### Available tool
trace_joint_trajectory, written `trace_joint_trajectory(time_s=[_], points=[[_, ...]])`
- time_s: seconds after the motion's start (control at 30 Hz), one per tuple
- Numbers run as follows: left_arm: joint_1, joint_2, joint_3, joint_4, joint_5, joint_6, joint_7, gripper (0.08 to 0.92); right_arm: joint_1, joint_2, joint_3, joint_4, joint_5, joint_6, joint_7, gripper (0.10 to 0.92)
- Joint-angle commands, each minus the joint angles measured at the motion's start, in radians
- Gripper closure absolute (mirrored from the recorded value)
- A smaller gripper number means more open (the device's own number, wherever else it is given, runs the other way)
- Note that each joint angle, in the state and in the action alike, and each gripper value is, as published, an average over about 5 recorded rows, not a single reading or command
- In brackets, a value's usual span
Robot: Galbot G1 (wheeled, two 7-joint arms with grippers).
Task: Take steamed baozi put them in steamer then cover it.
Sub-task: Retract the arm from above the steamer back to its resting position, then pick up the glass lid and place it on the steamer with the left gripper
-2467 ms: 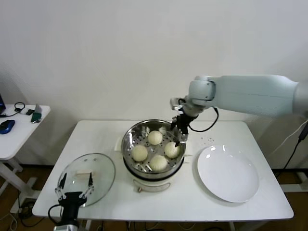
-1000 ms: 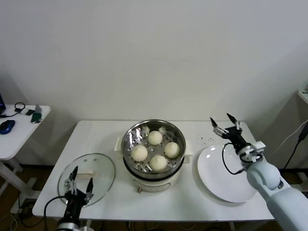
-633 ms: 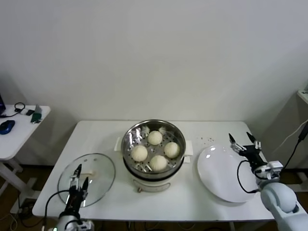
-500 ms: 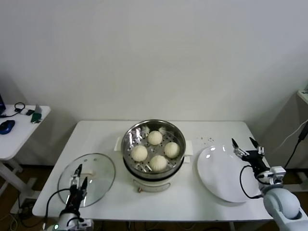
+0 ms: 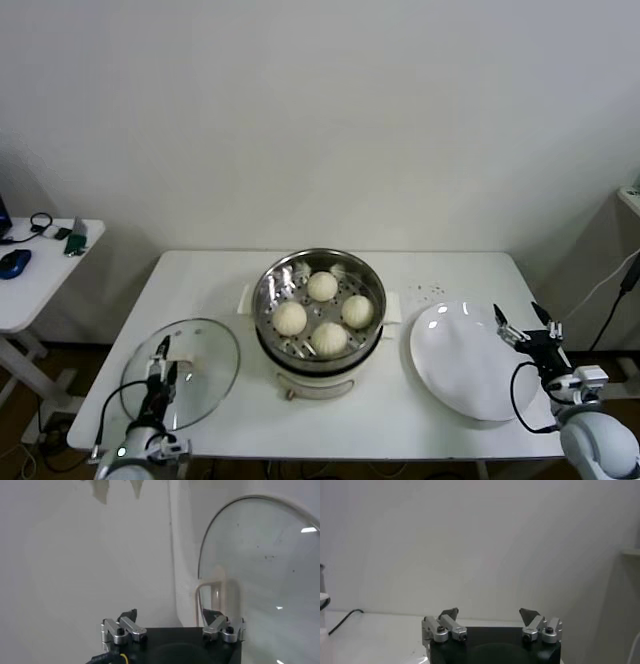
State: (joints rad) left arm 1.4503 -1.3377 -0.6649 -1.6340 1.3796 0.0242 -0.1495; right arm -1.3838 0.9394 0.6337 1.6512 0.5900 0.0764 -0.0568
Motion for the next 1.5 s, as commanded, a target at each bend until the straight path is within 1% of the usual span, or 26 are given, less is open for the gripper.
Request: trace_joint_trajectory(time_s=[0.03,0.3,0.4,0.8,1.0,1.07,1.17,1.27,1.37,1.5], points=[[-0.081,0.013,0.006,0.092,0.003,-0.004,-0.026,0.177,-0.031,0.014,0.029,-0.001,-0.024,0.007,-0.021,0.203],[-0.125,0.046,0.029,0.131,-0.024,-0.009,-0.033,0.181,-0.033,0.023,0.031,-0.001,-0.045,0.014,-0.035,0.203],[-0.124,0.049,0.029,0.130,-0.027,-0.014,-0.032,0.221,-0.033,0.029,0.031,-0.003,-0.053,0.015,-0.040,0.203],[-0.109,0.040,0.034,0.123,-0.048,-0.017,-0.034,0.559,-0.011,0.047,0.022,-0.018,-0.082,0.019,-0.053,0.203],[-0.102,0.049,0.033,0.091,-0.067,-0.018,-0.035,0.732,-0.009,0.051,0.023,-0.029,-0.092,0.025,-0.060,0.203],[-0.096,0.054,0.033,0.071,-0.073,-0.017,-0.039,0.792,-0.009,0.051,0.023,-0.031,-0.094,0.027,-0.063,0.203],[-0.081,0.061,0.031,0.033,-0.081,-0.010,-0.052,0.843,-0.008,0.050,0.025,-0.033,-0.094,0.028,-0.065,0.203],[-0.056,0.076,0.028,-0.025,-0.083,0.015,-0.063,0.855,-0.006,0.042,0.027,-0.035,-0.093,0.028,-0.066,0.203],[-0.012,0.098,0.017,-0.106,-0.081,0.067,-0.070,0.855,-0.001,0.027,0.028,-0.043,-0.092,0.028,-0.067,0.203],[0.067,0.129,0.001,-0.243,-0.083,0.195,-0.076,0.855,0.011,0.021,0.025,-0.053,-0.096,0.027,-0.068,0.203]])
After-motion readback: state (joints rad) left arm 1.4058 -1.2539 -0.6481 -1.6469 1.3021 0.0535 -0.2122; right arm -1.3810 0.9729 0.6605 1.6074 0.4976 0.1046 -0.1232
